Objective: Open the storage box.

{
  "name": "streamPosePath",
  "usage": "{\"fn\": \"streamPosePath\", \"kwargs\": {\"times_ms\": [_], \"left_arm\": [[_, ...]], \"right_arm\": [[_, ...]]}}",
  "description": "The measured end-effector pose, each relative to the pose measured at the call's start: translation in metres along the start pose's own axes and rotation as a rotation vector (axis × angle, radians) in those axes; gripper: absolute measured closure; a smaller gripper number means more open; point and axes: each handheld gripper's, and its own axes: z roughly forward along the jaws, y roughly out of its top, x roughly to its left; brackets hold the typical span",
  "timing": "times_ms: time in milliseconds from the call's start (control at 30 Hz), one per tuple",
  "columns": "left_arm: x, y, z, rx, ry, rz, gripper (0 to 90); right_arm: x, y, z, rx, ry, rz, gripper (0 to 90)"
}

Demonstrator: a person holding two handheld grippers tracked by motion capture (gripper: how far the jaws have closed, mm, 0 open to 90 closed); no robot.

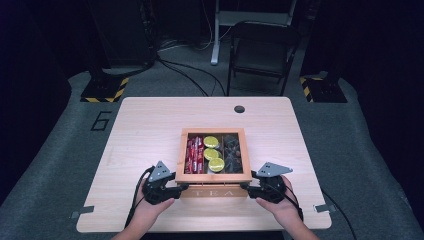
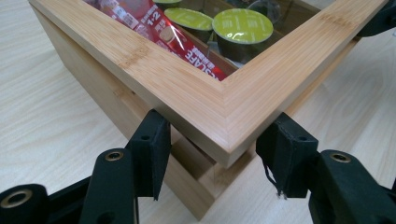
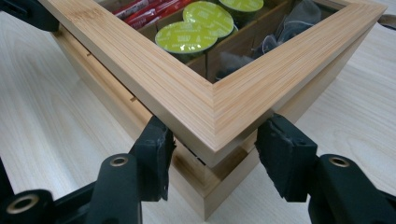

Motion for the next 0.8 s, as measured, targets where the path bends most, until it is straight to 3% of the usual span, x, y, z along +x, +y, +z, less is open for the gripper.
{"fn": "streamPosePath", "kwargs": {"times_ms": [300, 467, 733, 800], "left_arm": [[0.002, 0.015, -0.008, -0.020, 0.012, -0.014, 44.9], [0.002, 0.024, -0.011, -0.026, 0.046, -0.013, 42.7], [0.006, 0.032, -0.016, -0.061, 0.057, -0.048, 37.7], [0.007, 0.035, -0.018, -0.075, 0.071, -0.022, 36.8]], "right_arm": [[-0.005, 0.015, -0.004, -0.015, -0.003, 0.011, 46.0], [-0.009, 0.021, -0.006, -0.037, -0.007, 0.018, 46.1], [-0.015, 0.030, -0.009, -0.065, -0.025, 0.024, 45.2], [-0.017, 0.032, -0.010, -0.072, -0.029, 0.041, 44.3]]}}
